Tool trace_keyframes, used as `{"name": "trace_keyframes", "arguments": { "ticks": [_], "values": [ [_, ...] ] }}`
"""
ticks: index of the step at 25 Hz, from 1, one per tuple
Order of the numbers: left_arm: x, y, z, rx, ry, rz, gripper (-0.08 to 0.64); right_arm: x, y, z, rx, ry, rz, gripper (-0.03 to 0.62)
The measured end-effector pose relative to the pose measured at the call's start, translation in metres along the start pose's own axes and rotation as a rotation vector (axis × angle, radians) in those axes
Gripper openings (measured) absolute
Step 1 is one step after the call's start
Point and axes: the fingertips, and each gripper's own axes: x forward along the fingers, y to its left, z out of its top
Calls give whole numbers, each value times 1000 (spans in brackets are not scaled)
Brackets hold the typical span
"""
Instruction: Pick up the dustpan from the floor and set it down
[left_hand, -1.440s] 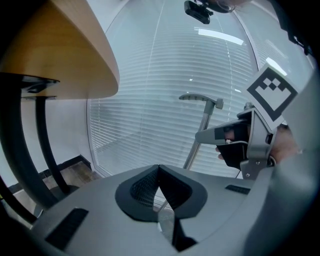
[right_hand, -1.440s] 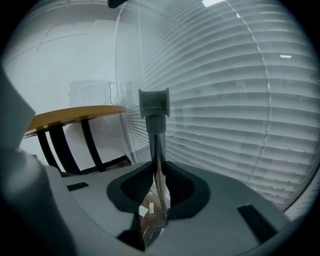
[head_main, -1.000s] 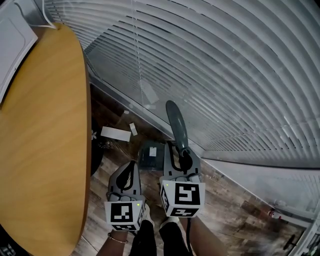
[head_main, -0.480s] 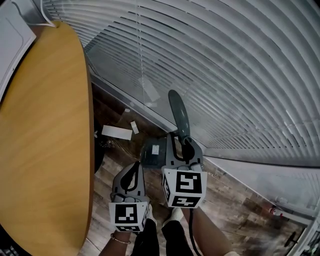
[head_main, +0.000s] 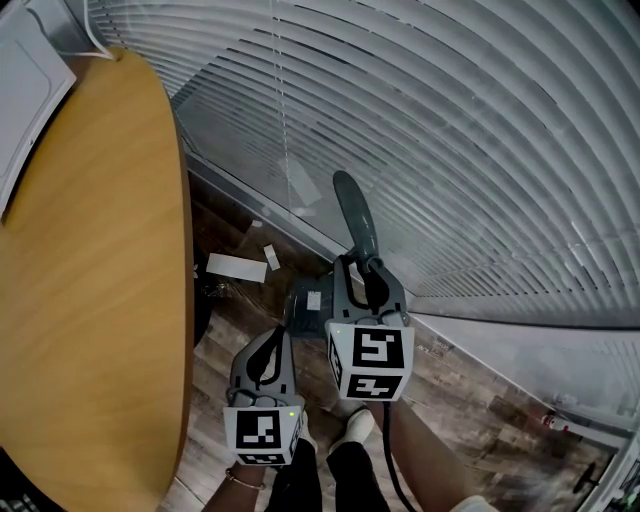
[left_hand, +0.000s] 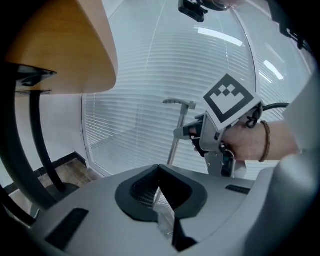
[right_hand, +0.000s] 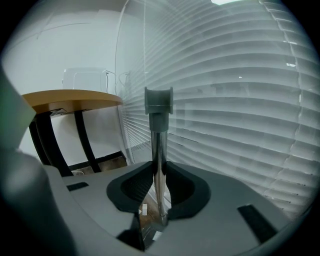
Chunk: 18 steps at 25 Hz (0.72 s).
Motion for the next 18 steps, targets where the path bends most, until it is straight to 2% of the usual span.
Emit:
{"name": "trace_keyframes", "arguments": {
  "ticks": [18],
  "values": [
    [-15,-7,-5,11,-14,25,15,-9,3,-5,-14,31,77,117]
  ]
}}
